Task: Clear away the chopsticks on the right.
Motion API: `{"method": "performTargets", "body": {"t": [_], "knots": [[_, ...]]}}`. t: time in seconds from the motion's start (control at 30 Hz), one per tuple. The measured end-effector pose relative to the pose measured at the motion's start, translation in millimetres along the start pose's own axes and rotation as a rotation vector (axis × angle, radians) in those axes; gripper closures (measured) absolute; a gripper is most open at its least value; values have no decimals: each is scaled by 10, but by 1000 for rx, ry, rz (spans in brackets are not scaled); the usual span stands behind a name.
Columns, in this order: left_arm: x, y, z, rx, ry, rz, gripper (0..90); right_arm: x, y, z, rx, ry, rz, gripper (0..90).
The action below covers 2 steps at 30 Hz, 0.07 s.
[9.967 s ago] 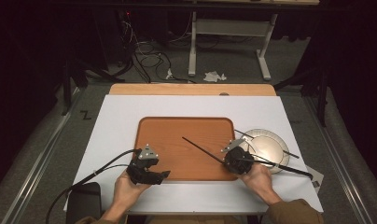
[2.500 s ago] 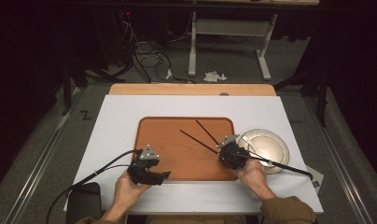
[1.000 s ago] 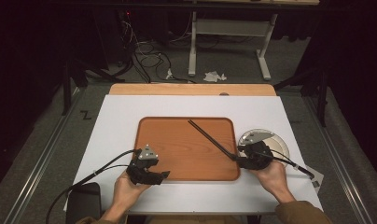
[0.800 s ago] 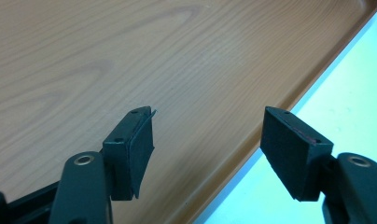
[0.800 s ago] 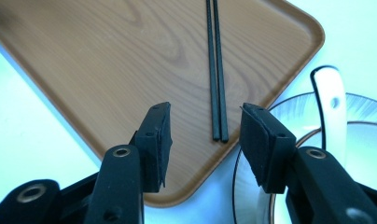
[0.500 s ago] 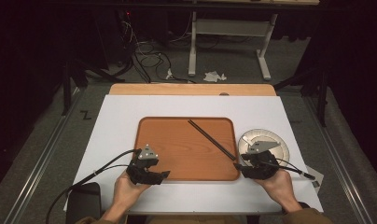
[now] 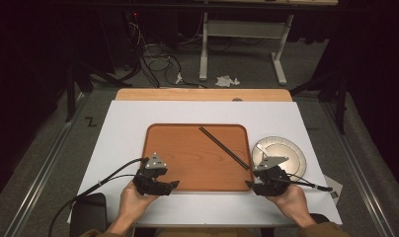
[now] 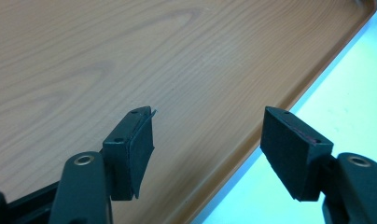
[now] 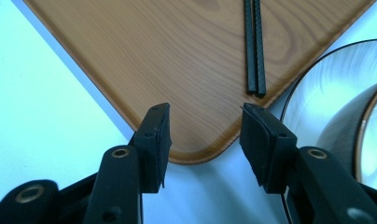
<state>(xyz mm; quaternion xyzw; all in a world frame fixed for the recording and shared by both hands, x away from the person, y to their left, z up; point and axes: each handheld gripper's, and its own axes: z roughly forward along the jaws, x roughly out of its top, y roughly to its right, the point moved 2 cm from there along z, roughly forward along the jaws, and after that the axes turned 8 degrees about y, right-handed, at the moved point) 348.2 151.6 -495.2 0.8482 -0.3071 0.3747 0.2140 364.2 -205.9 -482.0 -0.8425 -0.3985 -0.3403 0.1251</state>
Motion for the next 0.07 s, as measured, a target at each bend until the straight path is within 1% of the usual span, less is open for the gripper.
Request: {"method": "performTargets", "body": {"t": [0.07], "knots": [[0, -1, -5, 3, 2, -1, 344, -1, -6, 12, -2, -5, -8, 538]]}}
